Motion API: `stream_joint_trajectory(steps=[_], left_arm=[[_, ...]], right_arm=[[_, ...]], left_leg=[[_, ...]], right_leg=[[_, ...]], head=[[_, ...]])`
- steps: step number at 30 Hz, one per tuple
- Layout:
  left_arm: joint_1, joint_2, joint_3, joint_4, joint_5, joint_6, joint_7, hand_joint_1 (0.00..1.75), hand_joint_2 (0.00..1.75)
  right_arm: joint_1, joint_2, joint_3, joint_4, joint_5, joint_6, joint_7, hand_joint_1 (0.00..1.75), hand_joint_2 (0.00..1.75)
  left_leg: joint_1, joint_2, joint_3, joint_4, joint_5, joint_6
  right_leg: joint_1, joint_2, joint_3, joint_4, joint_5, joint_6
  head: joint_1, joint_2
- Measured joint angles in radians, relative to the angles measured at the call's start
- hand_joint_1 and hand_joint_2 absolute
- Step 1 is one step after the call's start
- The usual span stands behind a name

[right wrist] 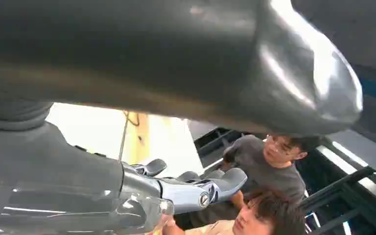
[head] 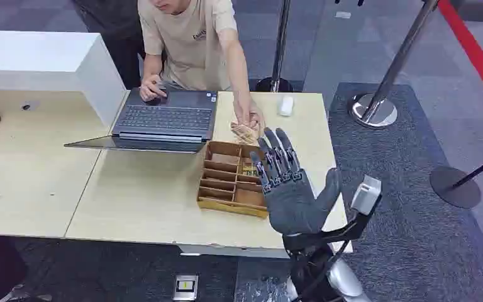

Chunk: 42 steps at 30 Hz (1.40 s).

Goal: Pass the card to the sensor for recognition and then transmit it.

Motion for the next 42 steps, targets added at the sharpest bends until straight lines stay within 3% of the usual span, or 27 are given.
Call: stream_joint_trajectory(steps=[8,11,12,15,17,23,27,34,38,42], left_arm=[[0.0,0.0,0.0,0.0,0.008,0.005,0.0,0.0,0.0],[0.0,0.0,0.0,0.0,0.018,0.008,0.008,0.0,0.0],[0.0,0.0,0.0,0.0,0.021,0.01,0.01,0.0,0.0],[0.0,0.0,0.0,0.0,0.026,0.01,0.012,0.0,0.0],[-0.001,0.0,0.0,0.0,0.026,0.009,0.014,0.0,0.0],[0.0,0.001,0.0,0.0,0.022,0.007,0.015,0.0,0.0],[-0.001,0.002,0.0,0.0,0.017,0.001,0.014,0.0,0.0],[-0.001,0.004,0.0,0.0,-0.001,-0.006,0.008,0.0,0.0],[-0.001,0.006,-0.001,0.0,-0.009,-0.008,0.003,0.0,0.0],[-0.001,0.006,-0.001,0.0,-0.013,-0.006,-0.006,0.0,0.0]], right_arm=[[-0.017,0.011,0.004,0.003,0.048,-0.034,0.022,0.0,0.0],[-0.026,0.014,0.01,0.01,0.197,-0.152,0.063,0.0,0.0],[-0.031,0.014,0.013,0.013,0.26,-0.203,0.09,0.0,1.75],[-0.068,0.013,0.039,0.029,0.626,-0.372,0.223,0.0,1.75],[-0.101,0.007,0.055,0.045,0.833,-0.429,0.31,0.0,1.75],[-0.149,-0.01,0.089,0.078,0.952,-0.437,0.374,0.0,1.75],[-0.205,-0.038,0.108,0.103,1.304,-0.421,0.511,0.0,1.75],[-0.279,-0.085,0.143,0.176,1.614,-0.394,0.552,0.0,1.75],[-0.311,-0.106,0.182,0.226,1.728,-0.392,0.549,0.0,1.75],[-0.337,-0.125,0.217,0.265,1.761,-0.364,0.541,0.0,1.75]], left_leg=[[0.0,0.0,0.0,0.0,0.0,0.0],[0.0,0.0,0.0,0.0,0.0,0.0],[0.0,0.0,0.0,0.0,0.0,0.0],[0.0,0.0,0.0,0.0,0.0,0.0],[0.0,0.0,0.0,0.0,0.0,0.0],[0.0,0.0,0.0,0.0,0.0,0.0],[0.0,0.0,0.0,0.0,0.0,0.0],[0.0,0.0,0.0,0.0,0.0,0.0],[0.0,0.0,0.0,0.0,0.0,0.0],[0.0,0.0,0.0,0.0,0.0,0.0]], right_leg=[[0.0,0.0,0.0,0.0,0.0,0.0],[0.0,0.0,0.0,0.0,0.0,0.0],[0.0,0.0,0.0,0.0,0.0,0.0],[0.0,0.0,0.0,0.0,0.0,0.0],[0.0,0.0,0.0,0.0,0.0,0.0],[0.0,0.0,0.0,0.0,0.0,0.0],[0.0,0.0,0.0,0.0,0.0,0.0],[0.0,0.0,0.0,0.0,0.0,0.0],[0.0,0.0,0.0,0.0,0.0,0.0],[0.0,0.0,0.0,0.0,0.0,0.0]], head=[[0.0,0.0],[0.0,0.0],[0.0,0.0],[0.0,0.0],[0.0,0.0],[0.0,0.0],[0.0,0.0],[0.0,0.0],[0.0,0.0],[0.0,0.0]])
